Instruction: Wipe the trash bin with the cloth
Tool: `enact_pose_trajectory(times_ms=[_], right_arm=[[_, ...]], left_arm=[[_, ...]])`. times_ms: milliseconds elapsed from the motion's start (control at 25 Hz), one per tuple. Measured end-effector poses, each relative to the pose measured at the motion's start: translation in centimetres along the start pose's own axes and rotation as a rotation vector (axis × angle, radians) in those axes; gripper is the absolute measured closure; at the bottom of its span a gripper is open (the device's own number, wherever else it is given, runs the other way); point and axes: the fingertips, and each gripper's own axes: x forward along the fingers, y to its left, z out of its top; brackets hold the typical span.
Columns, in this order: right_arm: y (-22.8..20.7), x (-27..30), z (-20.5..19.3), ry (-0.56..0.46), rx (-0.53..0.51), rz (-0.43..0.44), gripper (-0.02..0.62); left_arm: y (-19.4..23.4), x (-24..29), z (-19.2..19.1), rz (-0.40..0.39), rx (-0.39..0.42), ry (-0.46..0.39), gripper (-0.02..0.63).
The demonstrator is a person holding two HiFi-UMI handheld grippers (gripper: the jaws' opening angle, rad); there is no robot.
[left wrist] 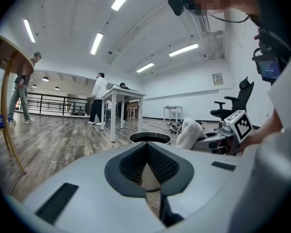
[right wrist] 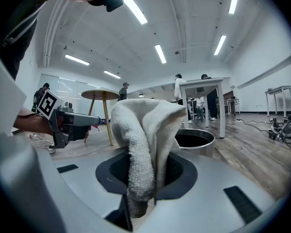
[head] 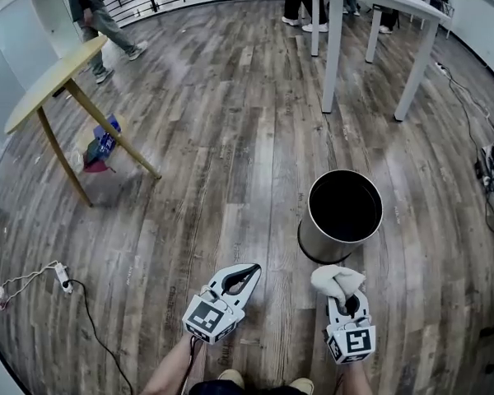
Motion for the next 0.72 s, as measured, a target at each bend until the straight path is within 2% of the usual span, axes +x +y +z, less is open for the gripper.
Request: enact_pose_trajectory(times_ms=[160, 400, 720], right_arm=[[0.9, -2.1, 4.9, 0.001, 0.004, 0.005, 0.511], [2.5, -6.6, 13.1, 0.025, 0.021, -0.008, 0.511], [5.2, -13.4, 27.5, 0.025, 0.019, -0.005, 0.511]], left_arm=[[-1.2, -1.0, 5.1, -0.017, 0.012, -0.002, 0.606], [-3.4, -3.6, 15.1, -0.027, -0.003, -0.017, 0.606], [-6.0, -9.1, 30.5, -0.025, -0.017, -0.038, 0.606]])
